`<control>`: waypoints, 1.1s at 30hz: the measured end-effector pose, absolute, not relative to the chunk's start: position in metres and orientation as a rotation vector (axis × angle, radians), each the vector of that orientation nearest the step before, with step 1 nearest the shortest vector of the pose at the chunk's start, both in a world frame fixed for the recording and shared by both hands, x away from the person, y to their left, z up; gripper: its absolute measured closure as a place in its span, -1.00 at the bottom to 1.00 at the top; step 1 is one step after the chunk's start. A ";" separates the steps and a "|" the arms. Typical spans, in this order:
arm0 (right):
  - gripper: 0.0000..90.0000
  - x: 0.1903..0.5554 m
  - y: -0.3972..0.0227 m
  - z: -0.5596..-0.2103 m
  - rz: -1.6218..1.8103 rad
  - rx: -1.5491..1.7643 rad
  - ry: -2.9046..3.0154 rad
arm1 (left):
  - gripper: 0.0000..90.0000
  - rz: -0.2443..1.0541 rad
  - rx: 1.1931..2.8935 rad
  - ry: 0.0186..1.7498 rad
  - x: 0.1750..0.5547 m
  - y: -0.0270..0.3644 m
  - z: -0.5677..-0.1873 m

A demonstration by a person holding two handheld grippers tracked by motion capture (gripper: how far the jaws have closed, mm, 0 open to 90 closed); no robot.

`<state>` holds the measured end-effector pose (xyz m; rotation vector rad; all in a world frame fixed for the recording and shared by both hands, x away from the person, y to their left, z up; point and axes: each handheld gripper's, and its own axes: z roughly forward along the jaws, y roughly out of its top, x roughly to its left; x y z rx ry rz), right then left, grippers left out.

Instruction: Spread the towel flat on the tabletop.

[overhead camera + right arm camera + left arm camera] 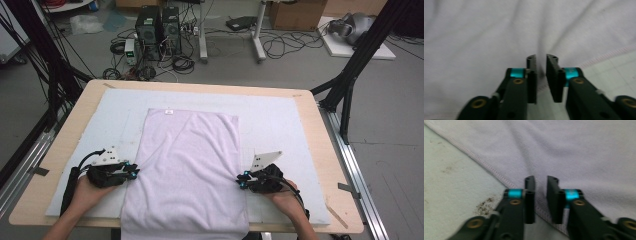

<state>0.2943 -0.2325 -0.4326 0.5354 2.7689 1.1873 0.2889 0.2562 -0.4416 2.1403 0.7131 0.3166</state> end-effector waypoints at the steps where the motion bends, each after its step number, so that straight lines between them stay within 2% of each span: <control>1: 0.60 0.292 -0.232 -0.431 1.211 0.523 2.768 | 0.53 0.300 2.134 0.702 0.285 0.255 -0.440; 8: 0.39 0.250 -0.219 -0.426 1.276 0.343 2.803 | 0.40 0.219 2.153 0.571 0.254 0.237 -0.435; 13: 0.42 0.230 -0.215 -0.436 1.171 0.273 2.876 | 0.37 0.214 2.184 0.558 0.246 0.237 -0.439; 18: 0.53 0.220 -0.221 -0.440 1.176 0.250 2.888 | 0.33 0.221 2.192 0.581 0.243 0.243 -0.445; 26: 0.38 0.252 -0.226 -0.429 1.254 0.410 2.774 | 0.20 0.247 2.142 0.599 0.259 0.241 -0.435; 33: 0.14 0.294 -0.223 -0.419 1.287 0.529 2.687 | 0.02 0.274 2.089 0.661 0.284 0.241 -0.429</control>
